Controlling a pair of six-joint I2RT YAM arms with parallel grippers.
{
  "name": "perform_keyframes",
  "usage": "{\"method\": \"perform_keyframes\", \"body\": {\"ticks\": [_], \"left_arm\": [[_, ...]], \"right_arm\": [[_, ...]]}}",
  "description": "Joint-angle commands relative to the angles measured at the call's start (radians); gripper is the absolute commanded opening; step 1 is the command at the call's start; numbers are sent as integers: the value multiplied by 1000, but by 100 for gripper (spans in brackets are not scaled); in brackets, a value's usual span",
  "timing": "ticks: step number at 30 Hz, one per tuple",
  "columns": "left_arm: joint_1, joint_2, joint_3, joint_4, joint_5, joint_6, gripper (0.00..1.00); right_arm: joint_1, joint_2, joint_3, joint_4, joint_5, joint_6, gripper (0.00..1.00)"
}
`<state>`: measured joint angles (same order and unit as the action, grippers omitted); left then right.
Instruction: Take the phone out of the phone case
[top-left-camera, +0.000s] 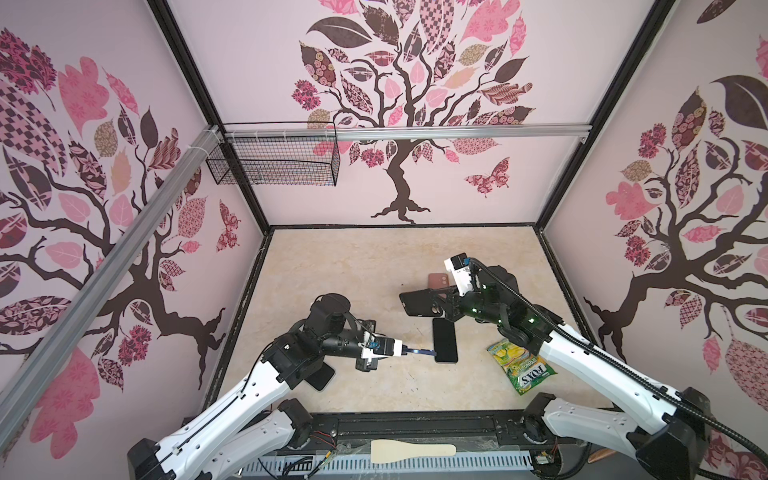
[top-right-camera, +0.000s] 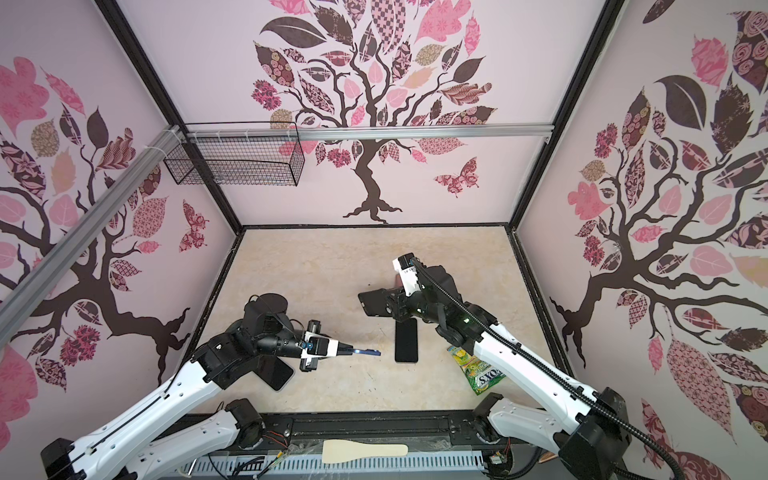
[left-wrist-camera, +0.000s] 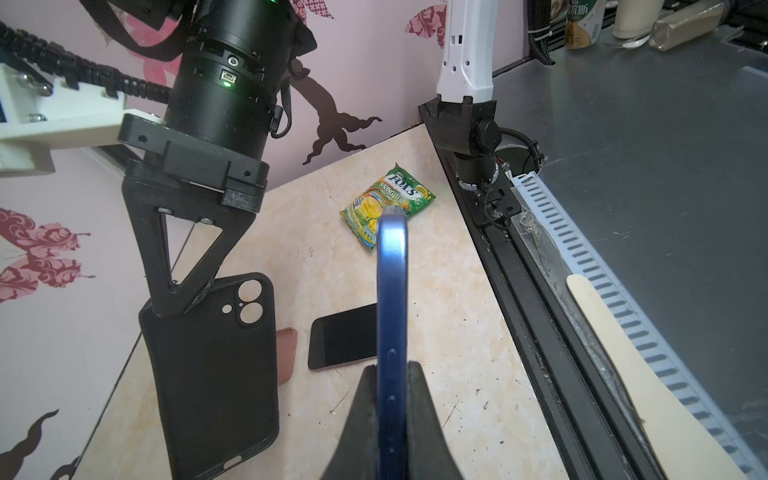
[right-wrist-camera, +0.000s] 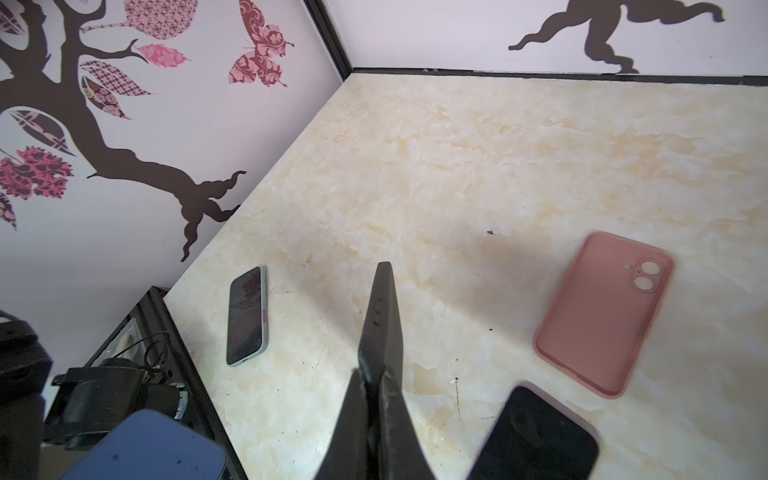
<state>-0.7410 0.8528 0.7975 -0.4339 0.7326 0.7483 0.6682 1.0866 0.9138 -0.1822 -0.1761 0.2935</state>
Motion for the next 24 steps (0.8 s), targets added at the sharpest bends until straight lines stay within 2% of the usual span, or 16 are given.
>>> {"method": "perform_keyframes", "body": {"ticks": [1, 5, 13, 16, 20, 24], "left_arm": [[23, -8, -37, 141, -28, -176, 0], [83, 11, -64, 286, -92, -487, 0], [85, 97, -95, 389, -239, -874, 0], [86, 126, -105, 404, -285, -988, 0], [85, 169, -80, 348, -436, -1173, 0], [86, 223, -29, 253, -473, -1224, 0]], "right_arm": [[2, -51, -18, 21, 84, 19, 0], [2, -100, -77, 71, 86, -7, 0], [3, -140, -72, -32, 171, 61, 0], [2, -130, -60, -69, 161, 78, 0], [1, -120, -62, -80, 161, 100, 0], [1, -117, -72, -84, 175, 99, 0]]}}
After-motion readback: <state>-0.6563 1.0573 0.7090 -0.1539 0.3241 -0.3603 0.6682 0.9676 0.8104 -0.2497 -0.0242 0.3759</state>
